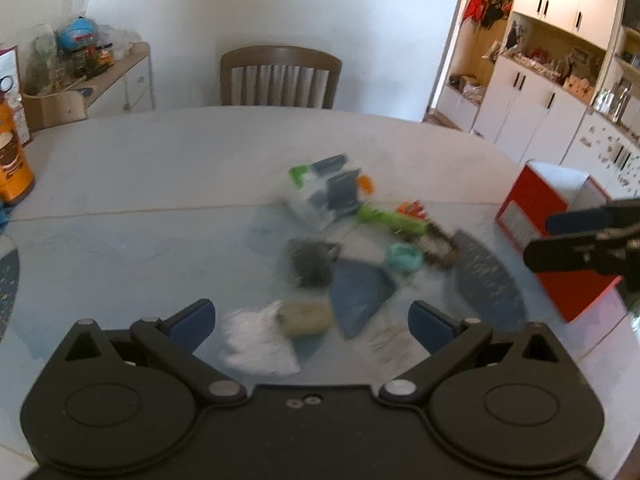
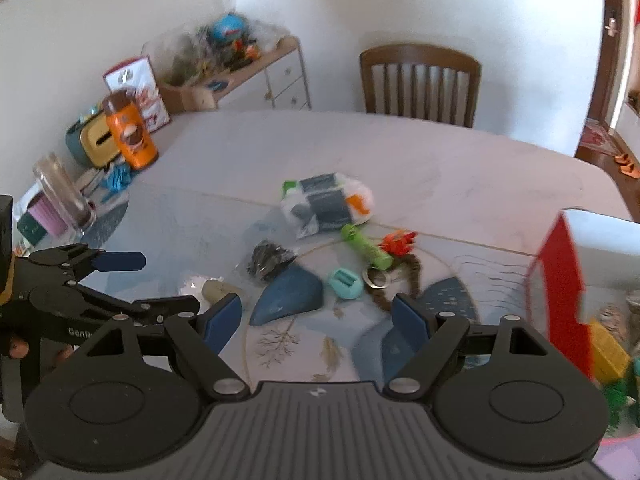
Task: Organize objects
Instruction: 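Grasp the beige bread roll with the right gripper while the left gripper grasps the clear plastic bag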
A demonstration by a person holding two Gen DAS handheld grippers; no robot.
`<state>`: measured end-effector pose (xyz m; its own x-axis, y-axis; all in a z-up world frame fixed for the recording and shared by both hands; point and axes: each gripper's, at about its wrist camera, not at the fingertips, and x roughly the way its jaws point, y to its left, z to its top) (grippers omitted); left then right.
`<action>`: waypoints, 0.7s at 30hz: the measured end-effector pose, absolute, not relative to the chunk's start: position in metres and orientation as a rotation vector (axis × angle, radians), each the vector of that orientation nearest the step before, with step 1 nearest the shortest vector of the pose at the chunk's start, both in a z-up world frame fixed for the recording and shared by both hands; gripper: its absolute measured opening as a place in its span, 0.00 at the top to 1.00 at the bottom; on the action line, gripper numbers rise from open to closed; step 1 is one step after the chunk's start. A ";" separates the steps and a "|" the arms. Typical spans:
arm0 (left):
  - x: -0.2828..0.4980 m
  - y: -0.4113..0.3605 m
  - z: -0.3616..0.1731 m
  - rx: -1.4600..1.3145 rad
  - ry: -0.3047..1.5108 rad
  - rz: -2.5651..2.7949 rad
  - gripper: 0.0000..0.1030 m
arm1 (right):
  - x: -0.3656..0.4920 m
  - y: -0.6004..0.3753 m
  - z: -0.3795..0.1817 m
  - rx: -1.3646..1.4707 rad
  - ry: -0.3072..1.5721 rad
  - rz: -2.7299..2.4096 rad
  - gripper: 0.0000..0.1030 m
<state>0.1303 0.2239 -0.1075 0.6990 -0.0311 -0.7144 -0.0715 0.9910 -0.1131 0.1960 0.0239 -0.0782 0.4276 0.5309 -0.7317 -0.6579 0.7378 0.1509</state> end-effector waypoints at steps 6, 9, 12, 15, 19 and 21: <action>0.125 0.238 -0.131 -0.135 0.812 0.025 0.01 | 0.205 0.063 -0.101 -0.227 0.894 0.780 0.20; 0.126 0.241 -0.143 -0.124 0.820 0.026 0.01 | 0.207 0.081 -0.115 -0.254 0.925 0.813 0.20; 0.127 0.240 -0.153 -0.092 0.820 0.032 0.01 | 0.210 0.100 -0.130 -0.284 0.961 0.831 0.20; 0.129 0.239 -0.159 -0.070 0.816 0.033 0.02 | 0.213 0.116 -0.141 -0.304 0.980 0.847 0.20; 0.133 0.240 -0.165 -0.062 0.820 0.031 0.10 | 0.214 0.134 -0.153 -0.342 0.993 0.873 0.26; 0.135 0.241 -0.168 -0.063 0.824 0.029 0.11 | 0.215 0.141 -0.158 -0.364 1.002 0.876 0.27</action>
